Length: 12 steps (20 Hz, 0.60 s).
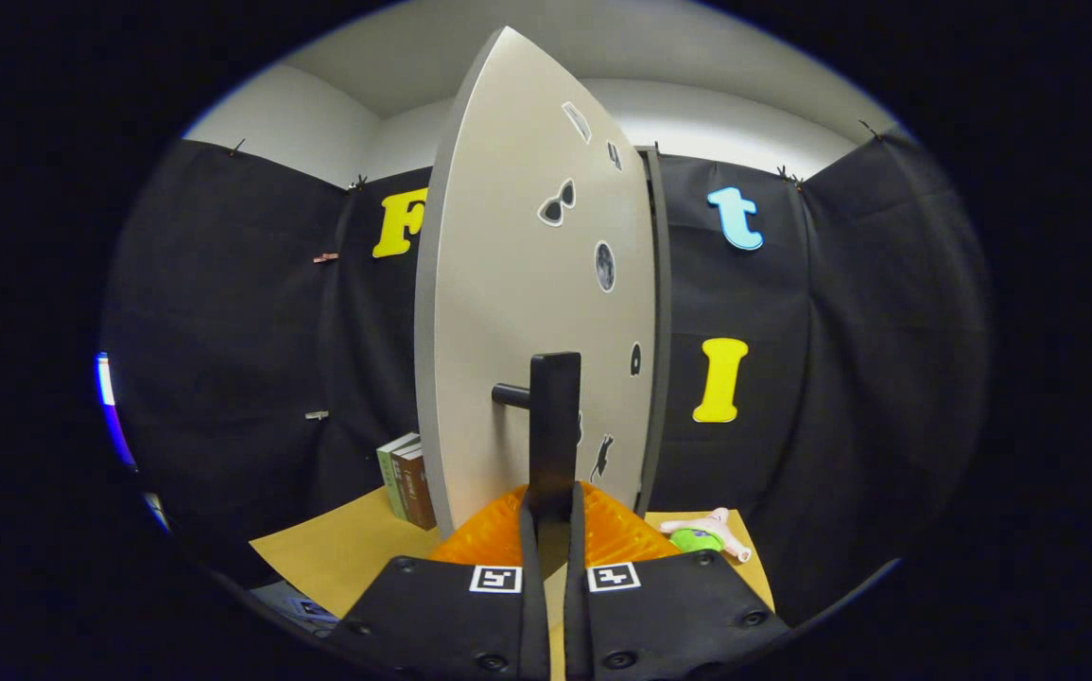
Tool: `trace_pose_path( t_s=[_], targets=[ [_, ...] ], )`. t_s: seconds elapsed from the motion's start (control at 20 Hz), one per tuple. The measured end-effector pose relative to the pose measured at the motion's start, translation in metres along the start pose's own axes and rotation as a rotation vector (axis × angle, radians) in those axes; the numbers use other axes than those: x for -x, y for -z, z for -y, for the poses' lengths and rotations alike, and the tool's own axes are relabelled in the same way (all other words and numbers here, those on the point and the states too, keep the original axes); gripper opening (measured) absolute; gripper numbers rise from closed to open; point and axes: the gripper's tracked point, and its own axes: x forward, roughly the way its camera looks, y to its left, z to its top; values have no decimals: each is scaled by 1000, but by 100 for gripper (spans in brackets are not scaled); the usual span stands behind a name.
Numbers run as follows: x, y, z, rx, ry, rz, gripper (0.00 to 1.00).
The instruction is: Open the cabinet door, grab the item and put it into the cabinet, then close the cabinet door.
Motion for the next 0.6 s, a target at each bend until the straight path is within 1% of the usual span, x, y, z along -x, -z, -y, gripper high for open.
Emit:
trace_pose_path(
  t_s=[0.1,0.3,0.5,0.6],
  targets=[
    [1,0,11,-1,41,3,10],
    [2,0,21,-35,95,9,10],
    [6,1,35,-19,134,6,9],
    [8,1,39,-30,156,4,9]
  ],
)
